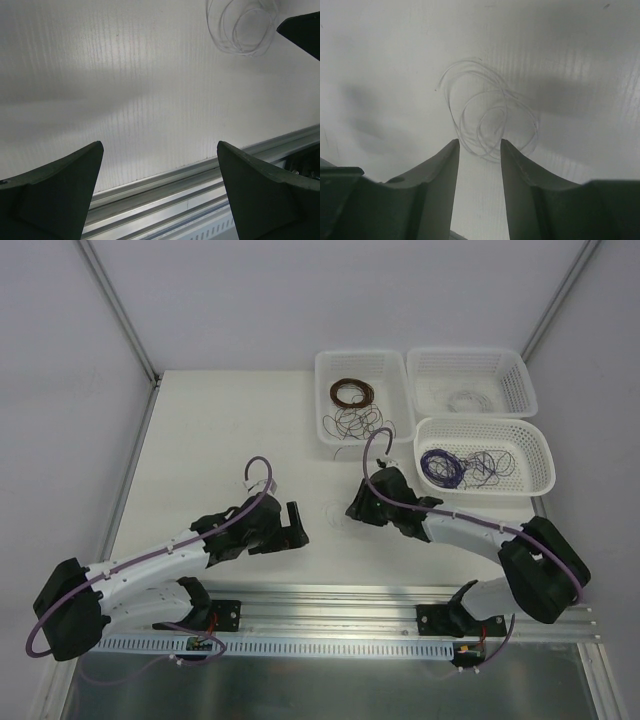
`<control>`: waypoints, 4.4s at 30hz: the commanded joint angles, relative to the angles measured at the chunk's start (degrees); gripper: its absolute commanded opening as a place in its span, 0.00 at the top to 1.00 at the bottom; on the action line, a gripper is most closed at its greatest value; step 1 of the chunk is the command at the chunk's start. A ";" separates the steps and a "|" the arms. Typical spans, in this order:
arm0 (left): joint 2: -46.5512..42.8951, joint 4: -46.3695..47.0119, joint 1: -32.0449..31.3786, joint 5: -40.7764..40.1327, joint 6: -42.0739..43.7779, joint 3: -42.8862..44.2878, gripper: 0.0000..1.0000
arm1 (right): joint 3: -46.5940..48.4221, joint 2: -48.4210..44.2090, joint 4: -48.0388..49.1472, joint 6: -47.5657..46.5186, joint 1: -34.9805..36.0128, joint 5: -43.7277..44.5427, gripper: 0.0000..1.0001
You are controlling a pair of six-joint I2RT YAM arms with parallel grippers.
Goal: Untangle the cables
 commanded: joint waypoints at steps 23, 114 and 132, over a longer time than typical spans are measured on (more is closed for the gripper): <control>-1.62 0.42 0.40 -0.07 -0.82 0.14 0.01 | 19.55 -13.45 -23.34 -20.02 7.59 4.44 0.99; 25.20 29.87 13.23 -18.17 -12.42 2.87 0.43 | 39.24 -32.27 -34.77 -21.17 8.38 13.82 0.99; -2.13 10.46 15.61 -15.01 13.15 8.30 0.01 | 53.14 -21.21 -33.38 -39.80 -8.92 15.87 0.99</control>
